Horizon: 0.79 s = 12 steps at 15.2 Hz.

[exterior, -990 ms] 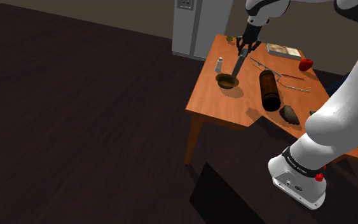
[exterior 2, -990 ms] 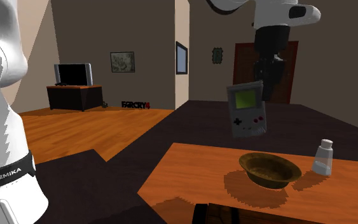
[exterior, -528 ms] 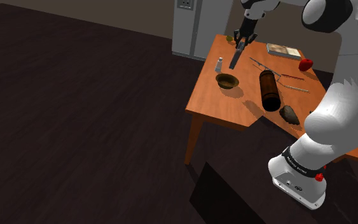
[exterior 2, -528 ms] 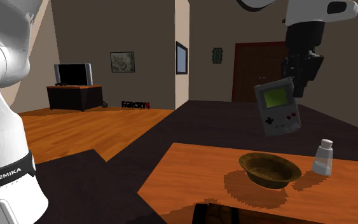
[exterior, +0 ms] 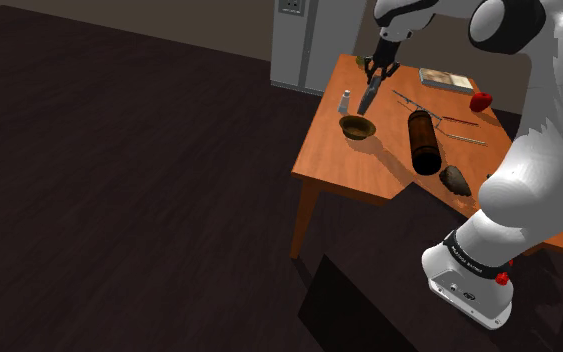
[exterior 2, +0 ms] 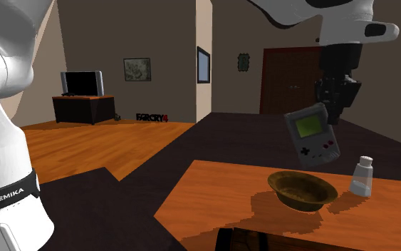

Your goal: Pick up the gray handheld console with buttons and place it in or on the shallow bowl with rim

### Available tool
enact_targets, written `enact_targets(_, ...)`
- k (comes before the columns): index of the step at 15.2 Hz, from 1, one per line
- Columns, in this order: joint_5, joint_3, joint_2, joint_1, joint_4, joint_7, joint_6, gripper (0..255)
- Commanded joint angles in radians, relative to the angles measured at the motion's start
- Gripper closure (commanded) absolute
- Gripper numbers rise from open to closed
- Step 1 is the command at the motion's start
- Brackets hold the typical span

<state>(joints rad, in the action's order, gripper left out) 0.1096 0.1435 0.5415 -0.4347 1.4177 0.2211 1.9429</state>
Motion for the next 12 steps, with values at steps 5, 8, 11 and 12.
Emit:
enact_targets(5,0.005,-0.003,0.022,0.001,0.048,-0.004,0.071,255)
enact_targets(8,0.008,-0.004,0.036,0.001,0.066,-0.007,0.103,255)
enact_targets(11,0.011,-0.006,0.053,0.0,0.081,-0.009,0.135,255)
enact_targets(12,0.012,-0.007,0.061,0.0,0.088,-0.011,0.149,255)
